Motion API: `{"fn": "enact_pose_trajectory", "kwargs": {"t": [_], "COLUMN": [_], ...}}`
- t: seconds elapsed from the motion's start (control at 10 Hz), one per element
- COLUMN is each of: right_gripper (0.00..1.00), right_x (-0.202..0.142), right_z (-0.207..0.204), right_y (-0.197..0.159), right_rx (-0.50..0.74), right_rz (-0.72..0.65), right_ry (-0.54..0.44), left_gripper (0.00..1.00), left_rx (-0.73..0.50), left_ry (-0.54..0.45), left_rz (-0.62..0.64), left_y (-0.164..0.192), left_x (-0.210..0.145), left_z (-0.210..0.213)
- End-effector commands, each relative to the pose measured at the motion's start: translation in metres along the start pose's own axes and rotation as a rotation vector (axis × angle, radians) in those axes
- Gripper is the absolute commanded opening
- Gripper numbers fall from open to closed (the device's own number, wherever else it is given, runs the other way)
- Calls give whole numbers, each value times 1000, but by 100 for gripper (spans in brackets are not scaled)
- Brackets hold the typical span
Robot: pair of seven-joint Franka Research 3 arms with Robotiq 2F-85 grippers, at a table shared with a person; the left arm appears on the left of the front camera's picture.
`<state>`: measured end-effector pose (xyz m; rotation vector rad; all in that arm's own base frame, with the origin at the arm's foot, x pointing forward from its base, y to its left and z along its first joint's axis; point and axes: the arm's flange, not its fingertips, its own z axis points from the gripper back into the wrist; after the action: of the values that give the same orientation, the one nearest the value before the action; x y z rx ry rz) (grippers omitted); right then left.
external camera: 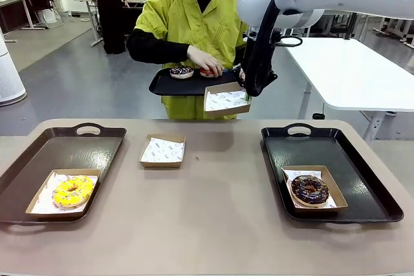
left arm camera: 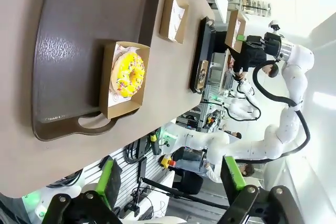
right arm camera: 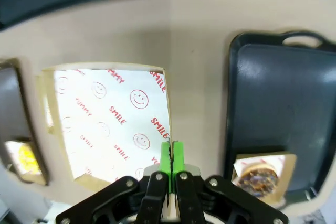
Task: Individually package the donuts and arrange them on the tray.
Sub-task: Place the picked Paper togo box on the Handle tray while simultaneously picking up another Paper togo box from the table with the other hand.
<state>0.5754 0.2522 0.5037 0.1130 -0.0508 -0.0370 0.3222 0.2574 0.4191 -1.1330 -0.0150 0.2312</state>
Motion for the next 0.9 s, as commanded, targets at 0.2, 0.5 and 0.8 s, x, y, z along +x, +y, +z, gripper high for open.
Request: {"fn": "enact_pose_trajectory", "kwargs": {"t": [0.2, 0.5, 0.8], "right_gripper": [0, 0, 0], "right_x": [-6, -6, -6], "right_z": [4, 4, 4], "right_y": [2, 2, 2], "right_rx": [31, 31, 31], "right_rz": [-12, -12, -12], "right_ry": [10, 10, 10], "left_gripper": [100, 100, 100], "left_rx": [-16, -16, -16], "left_ry": [-3, -3, -3], "left_rz": [-6, -6, -6], "left_y": [0, 0, 0], "left_x": [-2, -2, -2], "left_z": [1, 1, 1]}}
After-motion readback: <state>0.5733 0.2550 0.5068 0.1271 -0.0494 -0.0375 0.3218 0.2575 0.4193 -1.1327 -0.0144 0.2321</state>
